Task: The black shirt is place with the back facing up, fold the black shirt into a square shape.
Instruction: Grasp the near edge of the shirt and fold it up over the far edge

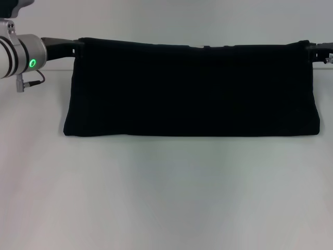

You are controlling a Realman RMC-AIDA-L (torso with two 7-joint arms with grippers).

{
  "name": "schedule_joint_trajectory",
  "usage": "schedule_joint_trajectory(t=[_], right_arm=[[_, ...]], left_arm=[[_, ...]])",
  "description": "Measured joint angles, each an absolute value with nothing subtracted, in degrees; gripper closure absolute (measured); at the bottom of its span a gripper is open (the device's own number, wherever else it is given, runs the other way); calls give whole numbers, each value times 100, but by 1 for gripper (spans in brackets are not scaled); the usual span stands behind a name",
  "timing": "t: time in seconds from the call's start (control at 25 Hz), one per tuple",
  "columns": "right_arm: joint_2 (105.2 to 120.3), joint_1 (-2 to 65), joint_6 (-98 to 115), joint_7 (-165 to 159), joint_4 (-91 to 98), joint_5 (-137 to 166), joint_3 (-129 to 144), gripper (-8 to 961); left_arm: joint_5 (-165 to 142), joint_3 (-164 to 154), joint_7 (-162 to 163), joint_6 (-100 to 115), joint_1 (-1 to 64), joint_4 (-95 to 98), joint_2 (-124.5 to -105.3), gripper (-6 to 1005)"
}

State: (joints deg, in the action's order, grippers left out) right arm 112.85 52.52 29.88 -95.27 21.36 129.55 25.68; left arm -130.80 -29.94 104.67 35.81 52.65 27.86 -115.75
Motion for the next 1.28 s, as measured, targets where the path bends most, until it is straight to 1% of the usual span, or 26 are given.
schedule_joint_trajectory(t=[0.32,0.68,1.04,1.2,1.28], right_arm=[[11283,5256,2970,-9527,2129,12955,2584,923],[11283,5258,2980,-9527,2081,12955,2584,923],[11284,5265,3016,-9527,2082,12949,2584,918],[11263,5239,3097,-9527,2126,12946,2584,794],[11236,5238,3141,-9527,2157,12945,2584,732]], left_arm=[[-13077,-3008,10447,3518,5265,2786,-11582,961],[-13101,-3006,10412,3298,5256,2786,-11698,952],[-13074,-2978,10483,3228,5258,2786,-11692,943],[-13009,-2961,10492,3003,5265,2708,-11700,939],[-12998,-2961,10494,2923,5275,2660,-11707,871]])
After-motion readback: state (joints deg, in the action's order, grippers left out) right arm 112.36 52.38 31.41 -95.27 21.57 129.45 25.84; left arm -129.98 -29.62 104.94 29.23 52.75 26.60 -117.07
